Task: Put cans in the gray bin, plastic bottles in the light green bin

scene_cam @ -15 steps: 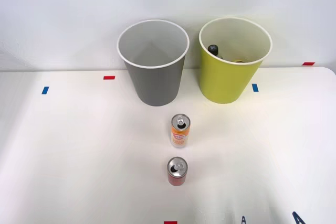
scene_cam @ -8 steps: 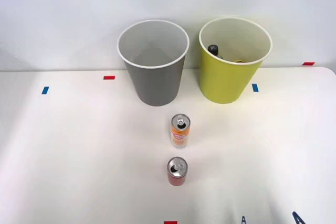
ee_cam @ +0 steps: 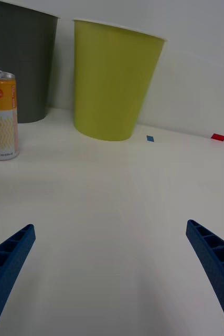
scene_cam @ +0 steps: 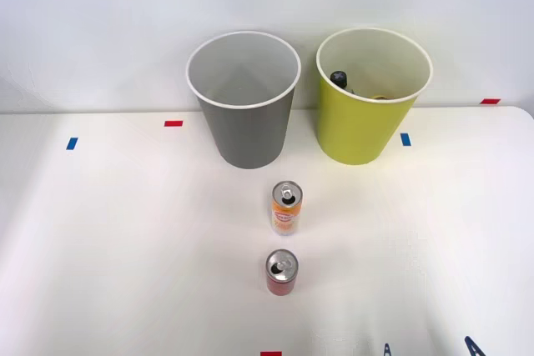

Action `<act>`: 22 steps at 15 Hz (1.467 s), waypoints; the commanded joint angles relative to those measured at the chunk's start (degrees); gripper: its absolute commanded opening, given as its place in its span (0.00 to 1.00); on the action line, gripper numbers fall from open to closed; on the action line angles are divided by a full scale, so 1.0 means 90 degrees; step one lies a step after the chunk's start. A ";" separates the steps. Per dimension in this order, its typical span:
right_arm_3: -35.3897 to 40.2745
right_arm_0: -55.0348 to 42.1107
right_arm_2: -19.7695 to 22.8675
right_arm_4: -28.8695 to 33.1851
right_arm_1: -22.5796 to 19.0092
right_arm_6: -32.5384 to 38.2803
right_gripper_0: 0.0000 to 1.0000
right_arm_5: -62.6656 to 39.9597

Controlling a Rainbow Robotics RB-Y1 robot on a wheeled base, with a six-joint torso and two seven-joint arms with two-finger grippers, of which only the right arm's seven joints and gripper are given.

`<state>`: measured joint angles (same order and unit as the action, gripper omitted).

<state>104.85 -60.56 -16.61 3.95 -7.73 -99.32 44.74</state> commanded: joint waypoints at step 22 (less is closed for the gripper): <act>0.0068 0.0371 -0.0586 -0.0029 -0.1055 -0.0039 1.00 -0.0029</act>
<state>104.75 -58.41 -20.85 4.21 -14.21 -99.79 44.44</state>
